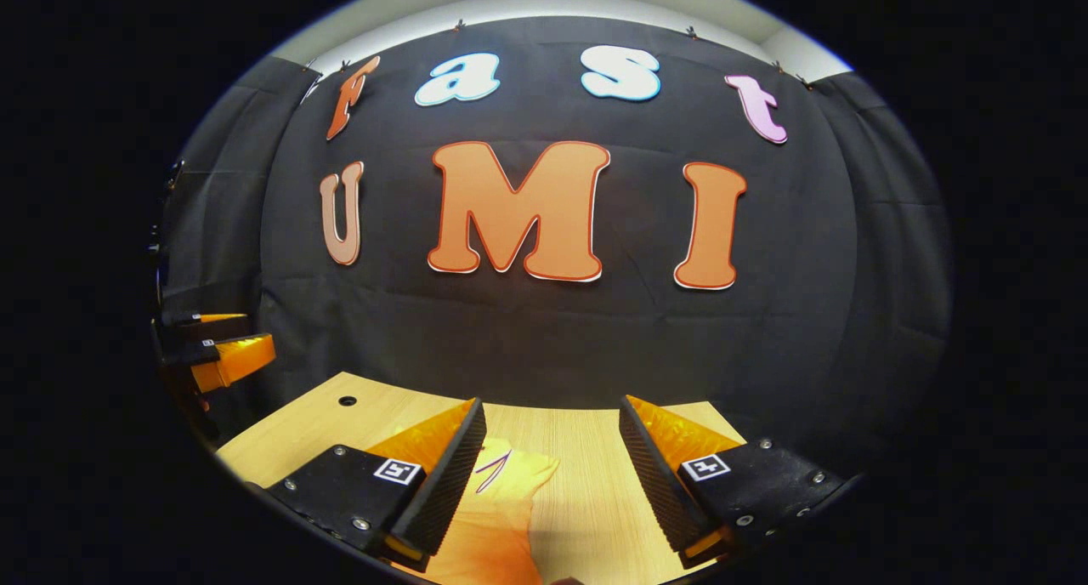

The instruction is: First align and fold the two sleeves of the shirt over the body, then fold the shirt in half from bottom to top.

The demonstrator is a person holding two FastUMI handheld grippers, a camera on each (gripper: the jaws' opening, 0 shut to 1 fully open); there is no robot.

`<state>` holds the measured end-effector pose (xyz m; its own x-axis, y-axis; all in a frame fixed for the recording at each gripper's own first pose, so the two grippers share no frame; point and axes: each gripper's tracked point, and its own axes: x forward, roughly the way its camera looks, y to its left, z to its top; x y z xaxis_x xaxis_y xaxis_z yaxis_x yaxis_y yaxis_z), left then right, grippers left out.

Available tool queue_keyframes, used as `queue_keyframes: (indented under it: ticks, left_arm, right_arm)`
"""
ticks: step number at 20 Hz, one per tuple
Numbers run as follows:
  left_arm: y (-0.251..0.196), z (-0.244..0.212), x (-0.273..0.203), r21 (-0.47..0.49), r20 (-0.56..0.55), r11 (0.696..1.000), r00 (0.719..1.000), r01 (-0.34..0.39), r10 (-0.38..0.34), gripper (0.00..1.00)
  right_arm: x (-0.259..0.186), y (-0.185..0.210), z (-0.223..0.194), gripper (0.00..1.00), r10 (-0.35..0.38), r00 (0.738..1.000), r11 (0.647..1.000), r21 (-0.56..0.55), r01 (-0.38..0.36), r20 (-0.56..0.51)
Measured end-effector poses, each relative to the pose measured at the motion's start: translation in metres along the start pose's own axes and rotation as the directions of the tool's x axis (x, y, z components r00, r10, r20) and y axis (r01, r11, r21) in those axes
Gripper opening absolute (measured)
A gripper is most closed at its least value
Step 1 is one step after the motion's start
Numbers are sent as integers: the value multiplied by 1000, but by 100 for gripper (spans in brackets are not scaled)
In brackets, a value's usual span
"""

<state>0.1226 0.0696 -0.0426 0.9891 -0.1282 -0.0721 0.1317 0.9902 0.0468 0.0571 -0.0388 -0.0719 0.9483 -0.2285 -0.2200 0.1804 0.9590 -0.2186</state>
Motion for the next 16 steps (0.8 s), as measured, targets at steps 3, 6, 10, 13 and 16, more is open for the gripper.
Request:
queue_keyframes:
  ticks: [3, 6, 10, 13, 16]
  left_arm:
    - [18, 19, -48, 5, 93, 1000, 995, -28, 28, 96]
    - [22, 24, -87, 13, 141, 1000, 990, -24, 22, 96]
    - [14, -13, -125, 15, 43, 999, 998, 40, -41, 96]
    - [11, -76, -140, -5, -150, 997, 986, 71, -71, 96]
    - [7, -139, -153, -31, -347, 996, 933, 87, -93, 96]
  right_arm:
    - [-36, 2, 1, 96, -46, 998, 999, 4, 46, 36]
    - [-69, 9, -4, 96, -61, 997, 998, 1, 61, 51]
    - [-101, 10, -44, 96, -68, 995, 998, 9, 68, -67]
    - [-125, 5, -99, 96, -61, 972, 995, 62, 77, -226]
    - [-146, 5, -149, 96, -38, 929, 993, 91, 77, -368]
